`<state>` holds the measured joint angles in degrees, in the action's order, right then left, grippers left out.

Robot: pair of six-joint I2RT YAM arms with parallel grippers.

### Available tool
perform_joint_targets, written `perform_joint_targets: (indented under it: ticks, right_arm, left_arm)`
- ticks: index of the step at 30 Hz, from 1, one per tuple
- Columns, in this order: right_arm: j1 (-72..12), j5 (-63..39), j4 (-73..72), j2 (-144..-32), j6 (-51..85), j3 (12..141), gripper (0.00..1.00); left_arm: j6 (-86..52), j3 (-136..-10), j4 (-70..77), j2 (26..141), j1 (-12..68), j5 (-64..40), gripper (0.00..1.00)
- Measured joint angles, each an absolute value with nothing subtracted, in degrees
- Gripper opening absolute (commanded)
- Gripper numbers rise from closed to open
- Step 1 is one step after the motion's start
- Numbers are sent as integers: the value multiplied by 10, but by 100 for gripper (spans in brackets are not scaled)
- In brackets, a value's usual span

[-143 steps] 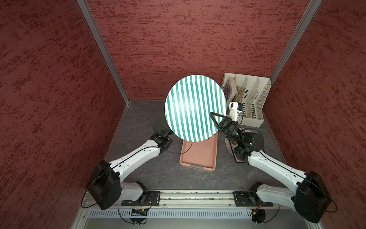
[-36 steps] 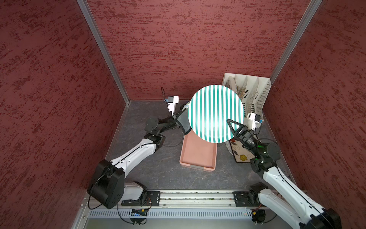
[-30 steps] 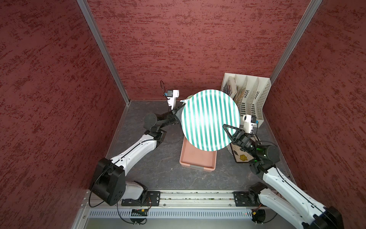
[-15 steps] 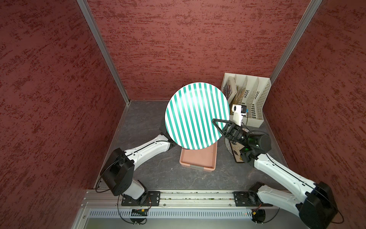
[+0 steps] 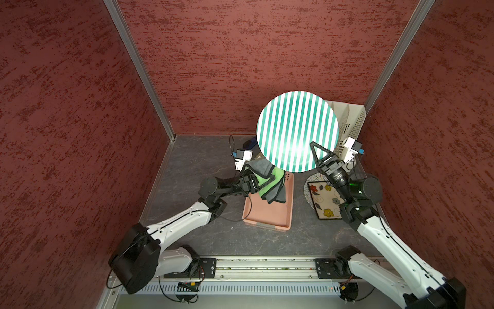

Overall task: Wipe the wet plate dry
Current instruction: Wipe the plate with towel.

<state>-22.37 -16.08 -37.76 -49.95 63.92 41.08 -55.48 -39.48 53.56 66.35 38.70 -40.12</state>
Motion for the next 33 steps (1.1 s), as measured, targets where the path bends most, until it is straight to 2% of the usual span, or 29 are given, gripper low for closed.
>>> perform_joint_targets:
  ticks: [3,5,7,19,22,28,33]
  right_arm:
    - [-229,-147,-343,-492,610,410,0]
    - [-236,-134,-328,-491,590,410,0]
    - [-245,-118,-309,-492,561,410,0]
    - [-305,2,-208,-532,365,410,0]
    - [-317,3,-193,-528,339,410,0]
    - [-322,0,-220,-562,336,409,0]
    - [-323,2,-213,-595,347,409,0]
  left_arm:
    - [-397,-432,335,605,463,-201,0]
    - [-309,-463,251,607,520,-67,0]
    - [-242,-479,205,625,549,23,0]
    - [-90,-594,2,798,581,314,0]
    - [-52,-597,-22,801,575,311,0]
    - [-12,-615,-66,808,554,241,0]
    - [-9,-615,-64,813,548,141,0]
